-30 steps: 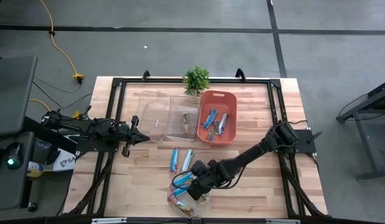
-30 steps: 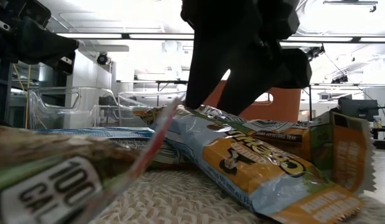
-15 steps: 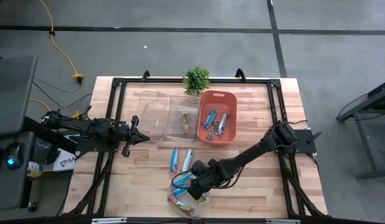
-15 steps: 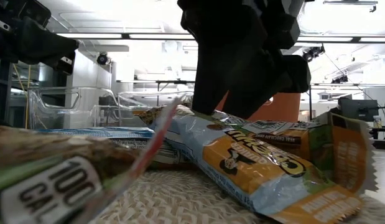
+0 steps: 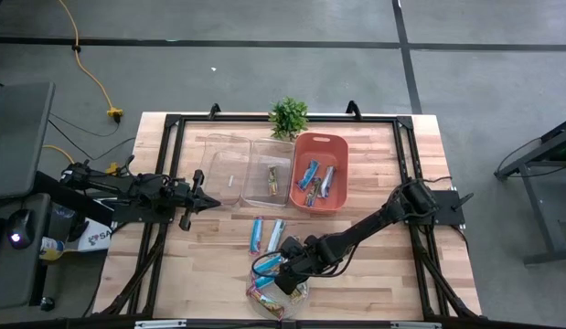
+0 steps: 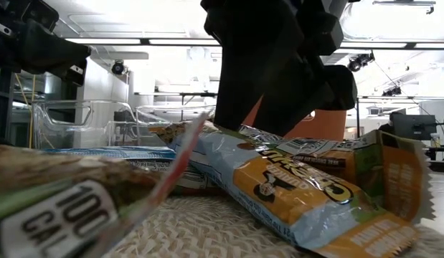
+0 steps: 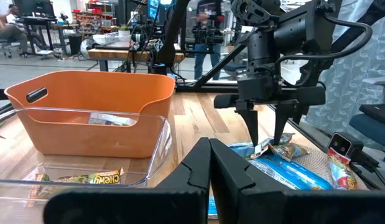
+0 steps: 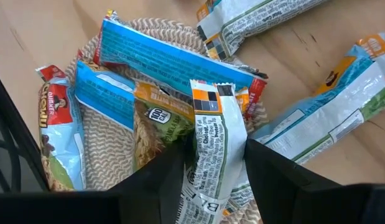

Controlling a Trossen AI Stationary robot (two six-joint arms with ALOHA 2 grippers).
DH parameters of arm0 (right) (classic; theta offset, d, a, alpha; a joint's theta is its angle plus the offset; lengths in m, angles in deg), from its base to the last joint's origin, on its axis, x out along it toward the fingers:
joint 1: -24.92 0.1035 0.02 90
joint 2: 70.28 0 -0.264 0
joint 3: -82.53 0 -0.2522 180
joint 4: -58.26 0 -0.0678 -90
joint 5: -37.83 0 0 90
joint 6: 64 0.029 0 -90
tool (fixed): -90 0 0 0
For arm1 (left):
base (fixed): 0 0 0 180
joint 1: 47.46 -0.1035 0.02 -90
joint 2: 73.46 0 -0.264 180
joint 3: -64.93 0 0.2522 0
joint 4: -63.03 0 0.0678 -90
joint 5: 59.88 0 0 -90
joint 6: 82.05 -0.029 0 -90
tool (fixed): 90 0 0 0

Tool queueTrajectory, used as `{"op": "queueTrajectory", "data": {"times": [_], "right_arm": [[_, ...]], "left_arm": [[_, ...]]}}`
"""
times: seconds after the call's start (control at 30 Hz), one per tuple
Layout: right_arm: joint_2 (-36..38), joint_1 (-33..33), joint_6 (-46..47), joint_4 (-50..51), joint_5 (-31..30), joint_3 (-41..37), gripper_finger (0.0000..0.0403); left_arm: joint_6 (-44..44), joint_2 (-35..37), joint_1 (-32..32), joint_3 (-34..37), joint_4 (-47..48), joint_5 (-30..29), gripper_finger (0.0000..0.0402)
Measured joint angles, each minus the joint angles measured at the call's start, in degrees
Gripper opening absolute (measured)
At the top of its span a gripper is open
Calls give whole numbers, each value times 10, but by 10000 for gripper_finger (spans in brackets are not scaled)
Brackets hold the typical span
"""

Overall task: Pick and place Granola Bars by type
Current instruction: Put the yellow granola bar into the right transparent bin

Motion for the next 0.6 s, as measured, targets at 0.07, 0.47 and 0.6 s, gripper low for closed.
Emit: {"op": "queueTrajectory", "data": {"times": [0.07, 0.47, 0.6], "right_arm": [[0, 0, 0, 0, 5, 0, 147], [0, 0, 5, 1, 15, 0, 82], [0, 0, 5, -5, 19, 0, 70]], "left_arm": [[0, 0, 0, 0, 0, 0, 1], [0, 0, 0, 0, 0, 0, 1], [0, 0, 0, 0, 0, 0, 1]]}}
